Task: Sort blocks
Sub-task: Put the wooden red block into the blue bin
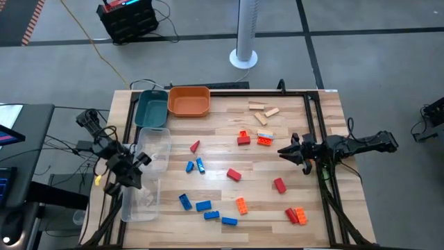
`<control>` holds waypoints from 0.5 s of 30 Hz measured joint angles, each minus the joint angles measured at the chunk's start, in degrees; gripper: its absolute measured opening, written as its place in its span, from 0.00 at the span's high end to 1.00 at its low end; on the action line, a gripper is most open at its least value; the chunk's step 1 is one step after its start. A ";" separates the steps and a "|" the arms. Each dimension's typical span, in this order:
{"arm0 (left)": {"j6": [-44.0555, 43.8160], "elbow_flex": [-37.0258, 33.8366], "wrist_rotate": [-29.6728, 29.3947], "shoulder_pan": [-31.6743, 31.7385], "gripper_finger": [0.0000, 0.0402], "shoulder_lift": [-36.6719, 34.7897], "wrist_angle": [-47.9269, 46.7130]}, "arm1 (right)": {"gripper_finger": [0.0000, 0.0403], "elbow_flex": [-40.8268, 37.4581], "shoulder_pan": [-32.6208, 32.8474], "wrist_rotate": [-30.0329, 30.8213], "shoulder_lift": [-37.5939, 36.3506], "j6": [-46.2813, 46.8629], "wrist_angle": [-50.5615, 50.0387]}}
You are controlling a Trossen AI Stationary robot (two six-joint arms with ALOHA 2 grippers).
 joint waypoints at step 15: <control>2.38 0.04 -9.60 0.02 0.99 0.02 -1.23 | 0.73 0.00 -1.73 -0.02 0.01 0.12 -0.03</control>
